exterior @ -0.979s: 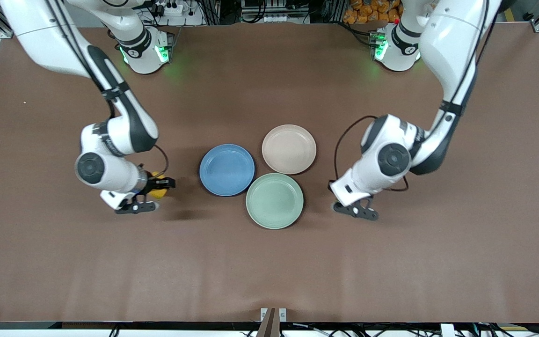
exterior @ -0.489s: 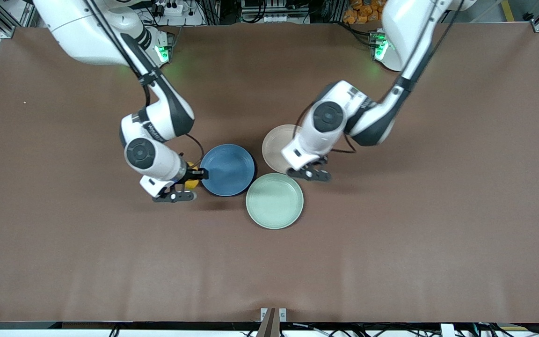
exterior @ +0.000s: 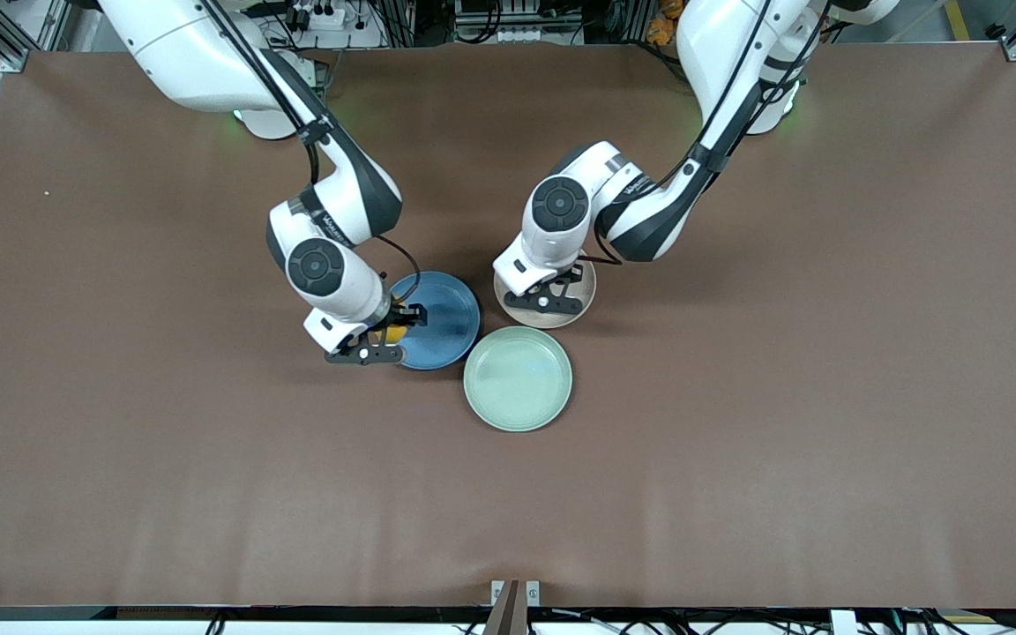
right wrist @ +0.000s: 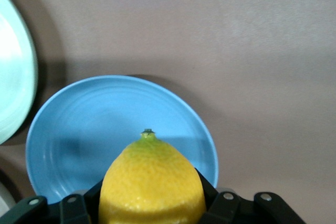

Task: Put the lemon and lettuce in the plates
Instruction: 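Carry the lemon over the blue plate while the left gripper carries lettuce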

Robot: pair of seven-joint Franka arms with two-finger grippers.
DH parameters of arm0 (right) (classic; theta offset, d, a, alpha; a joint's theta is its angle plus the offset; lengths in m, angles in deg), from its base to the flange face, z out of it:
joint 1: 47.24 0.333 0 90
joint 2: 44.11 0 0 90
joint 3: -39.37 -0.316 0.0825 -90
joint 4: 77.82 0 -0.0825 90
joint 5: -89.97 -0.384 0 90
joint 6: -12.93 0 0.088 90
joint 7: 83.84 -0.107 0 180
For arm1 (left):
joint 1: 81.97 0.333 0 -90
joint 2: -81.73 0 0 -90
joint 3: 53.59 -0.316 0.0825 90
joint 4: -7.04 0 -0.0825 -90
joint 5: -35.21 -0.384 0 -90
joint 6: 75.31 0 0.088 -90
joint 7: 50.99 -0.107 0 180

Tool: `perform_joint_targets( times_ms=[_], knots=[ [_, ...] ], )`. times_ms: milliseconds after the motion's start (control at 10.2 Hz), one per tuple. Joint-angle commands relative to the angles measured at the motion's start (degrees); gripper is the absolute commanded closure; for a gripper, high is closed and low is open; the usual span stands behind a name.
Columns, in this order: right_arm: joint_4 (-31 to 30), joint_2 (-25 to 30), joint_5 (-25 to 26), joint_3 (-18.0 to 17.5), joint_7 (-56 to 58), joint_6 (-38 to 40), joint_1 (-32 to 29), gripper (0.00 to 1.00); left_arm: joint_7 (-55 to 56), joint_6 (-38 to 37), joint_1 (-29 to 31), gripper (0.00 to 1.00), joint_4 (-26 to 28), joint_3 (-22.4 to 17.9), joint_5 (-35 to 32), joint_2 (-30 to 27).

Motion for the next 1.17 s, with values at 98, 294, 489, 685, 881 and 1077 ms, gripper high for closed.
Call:
perform_joint_targets(
  times_ms=[98,294,489,685,881,1077],
  knots=[
    [0.5,-2.7,0.4,0.2,-3.2,-4.1,2.1,0.57,1.4,-0.2,-1.1,1.00,-0.6,-0.6,0.0,1.3],
    [0.4,-3.9,0.6,0.4,-4.3,-5.7,3.2,0.57,4.3,-0.2,-1.0,0.01,-1.2,-0.6,0.5,1.3],
    [0.4,-5.1,1.2,0.5,-5.1,-7.6,3.7,0.57,4.8,-0.2,-1.2,0.00,-1.3,-0.6,0.1,1.3],
    [0.2,-6.4,1.2,0.5,-5.2,-9.6,3.9,0.57,4.9,-0.4,-1.8,0.00,-1.3,-0.6,0.1,1.3],
    [0.2,-7.2,1.4,0.7,-5.2,-10.6,4.3,0.57,4.7,-0.4,-1.4,0.00,-1.3,-0.6,0.1,1.0],
    [0.2,-7.6,1.4,0.7,-5.2,-10.9,4.3,0.56,4.4,-0.4,-0.8,0.00,-1.5,-1.1,0.0,0.5]
  ],
)
